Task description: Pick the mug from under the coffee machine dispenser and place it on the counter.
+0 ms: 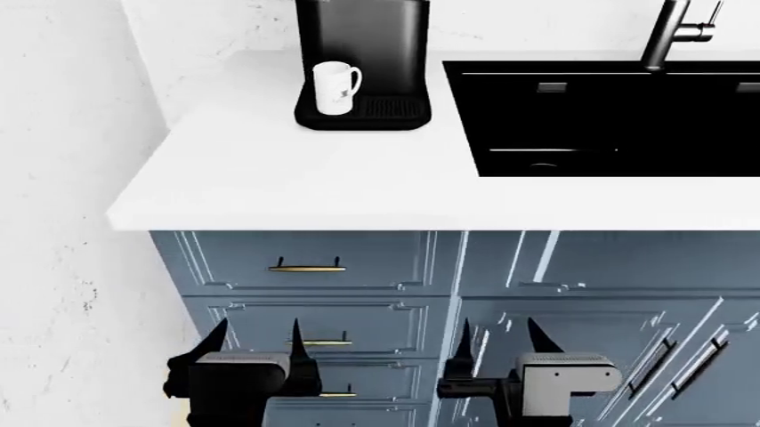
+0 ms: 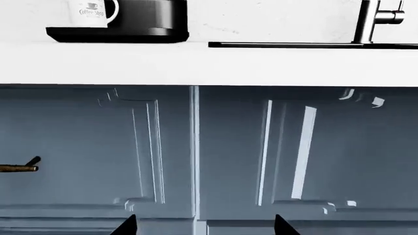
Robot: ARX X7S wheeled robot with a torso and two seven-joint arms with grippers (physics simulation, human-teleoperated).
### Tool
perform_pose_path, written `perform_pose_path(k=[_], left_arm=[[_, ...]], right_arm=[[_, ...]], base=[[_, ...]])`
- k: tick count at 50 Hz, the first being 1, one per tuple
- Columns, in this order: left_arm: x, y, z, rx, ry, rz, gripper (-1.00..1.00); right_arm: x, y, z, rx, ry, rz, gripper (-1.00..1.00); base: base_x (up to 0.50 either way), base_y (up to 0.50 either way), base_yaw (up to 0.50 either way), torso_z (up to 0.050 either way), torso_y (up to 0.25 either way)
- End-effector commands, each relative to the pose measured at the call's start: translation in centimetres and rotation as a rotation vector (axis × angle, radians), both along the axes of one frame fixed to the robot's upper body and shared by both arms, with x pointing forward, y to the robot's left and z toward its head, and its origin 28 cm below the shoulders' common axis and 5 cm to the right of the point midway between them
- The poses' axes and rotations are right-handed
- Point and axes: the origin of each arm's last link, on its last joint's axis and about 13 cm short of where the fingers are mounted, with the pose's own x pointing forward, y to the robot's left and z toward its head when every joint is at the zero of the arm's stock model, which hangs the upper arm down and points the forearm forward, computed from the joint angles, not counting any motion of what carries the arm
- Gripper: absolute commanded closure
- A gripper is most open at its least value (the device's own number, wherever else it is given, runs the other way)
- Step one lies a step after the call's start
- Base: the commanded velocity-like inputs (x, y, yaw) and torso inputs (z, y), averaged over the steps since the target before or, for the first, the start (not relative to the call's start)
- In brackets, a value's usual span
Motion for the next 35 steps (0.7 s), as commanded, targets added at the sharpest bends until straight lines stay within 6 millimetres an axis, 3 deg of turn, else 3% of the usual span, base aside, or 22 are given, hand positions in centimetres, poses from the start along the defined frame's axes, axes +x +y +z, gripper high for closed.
perform_pose_path(k=[1,26,35], left_arm=[[0.05,0.02,-0.04,0.0,0.001,0.001,-1.0],[0.01,-0.01,0.09,0.0,0.001,0.002,-1.0],[0.05,0.0,0.02,-0.001,0.001,0.002,-1.0]], right_arm=[[0.03,-0.03,0.0,0.0,0.0,0.002,-1.0],[-0.02,0.09,0.08,-0.001,0.001,0.007,-1.0],[-0.01,0.11,0.08,0.0,0.0,0.013,-1.0]], base=[[0.0,0.5,0.0,0.0,0.0],[0.0,0.49,0.0,0.0,0.0],[0.0,0.05,0.0,0.0,0.0]])
